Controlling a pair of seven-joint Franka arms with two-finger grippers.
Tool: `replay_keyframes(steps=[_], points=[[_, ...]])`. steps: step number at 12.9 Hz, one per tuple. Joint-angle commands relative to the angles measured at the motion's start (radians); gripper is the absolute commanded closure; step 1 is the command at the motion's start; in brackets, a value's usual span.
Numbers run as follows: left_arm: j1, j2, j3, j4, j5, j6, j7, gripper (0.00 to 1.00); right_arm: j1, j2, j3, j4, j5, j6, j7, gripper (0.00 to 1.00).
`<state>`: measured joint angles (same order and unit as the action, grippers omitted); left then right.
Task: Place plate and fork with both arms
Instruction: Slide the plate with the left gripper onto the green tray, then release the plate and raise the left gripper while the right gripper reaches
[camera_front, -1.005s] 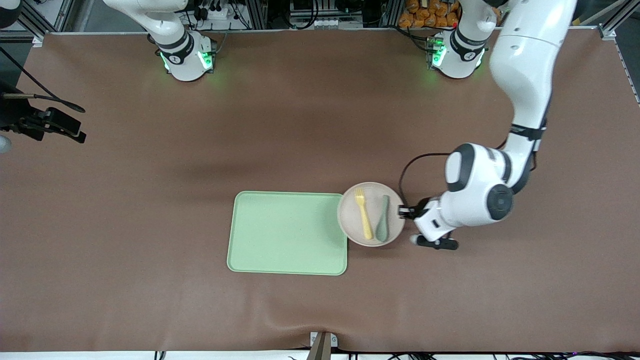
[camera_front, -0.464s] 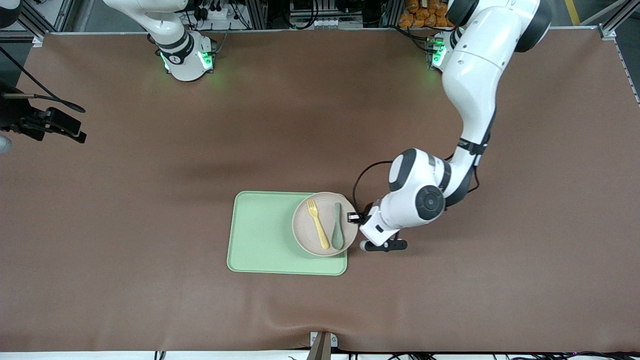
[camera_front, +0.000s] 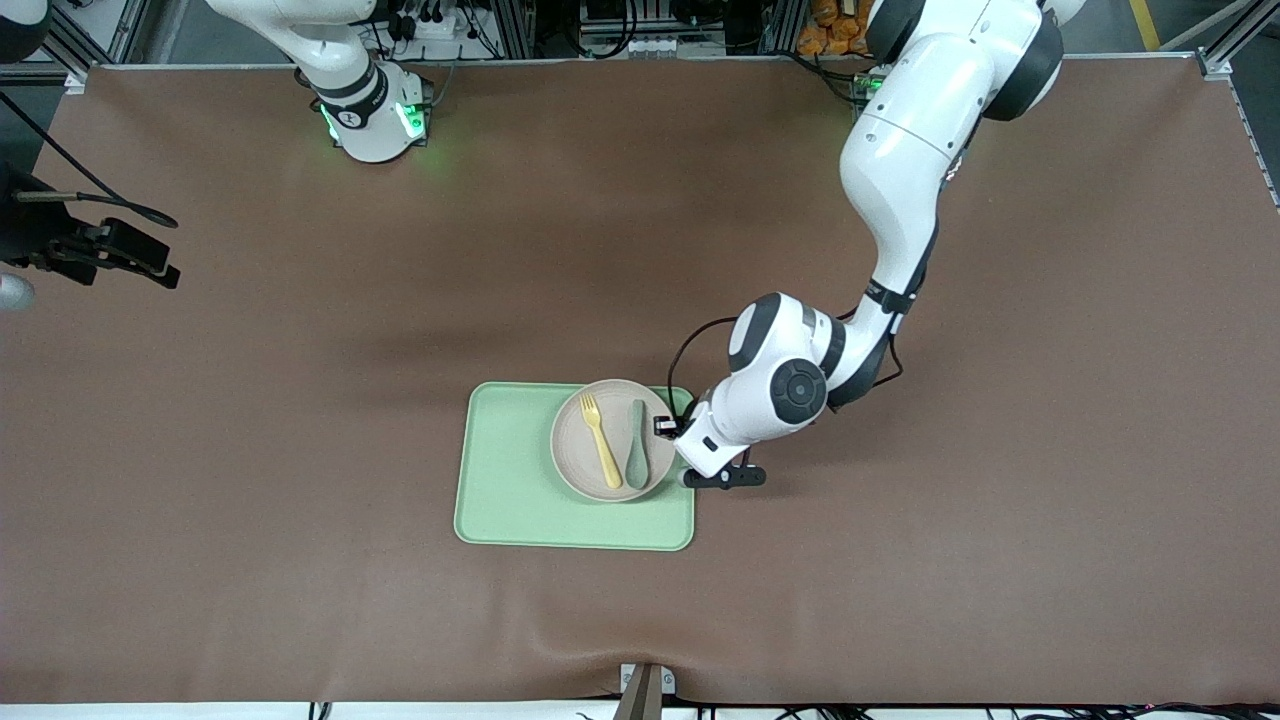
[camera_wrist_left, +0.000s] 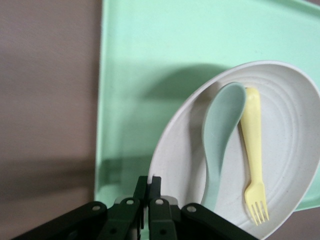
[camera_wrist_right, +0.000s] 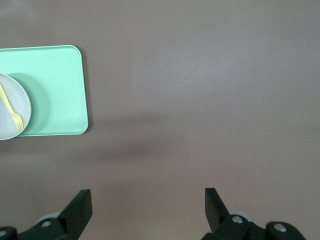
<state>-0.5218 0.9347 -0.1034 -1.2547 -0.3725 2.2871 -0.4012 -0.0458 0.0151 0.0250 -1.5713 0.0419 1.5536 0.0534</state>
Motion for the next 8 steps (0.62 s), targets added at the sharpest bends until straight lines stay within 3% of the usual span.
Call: replay_keyframes(steps=[1,8], points=[[-0.015,0.038,0.010,0.046,-0.019,0.026,-0.016,1.00,-0.011,0.017,0.012,0.002,0.016,-0.004,-0.012,0.00],[-0.018,0.072,0.004,0.066,-0.019,0.087,-0.015,1.00,0.063,0.063,0.013,0.020,0.016,0.046,0.002,0.00]])
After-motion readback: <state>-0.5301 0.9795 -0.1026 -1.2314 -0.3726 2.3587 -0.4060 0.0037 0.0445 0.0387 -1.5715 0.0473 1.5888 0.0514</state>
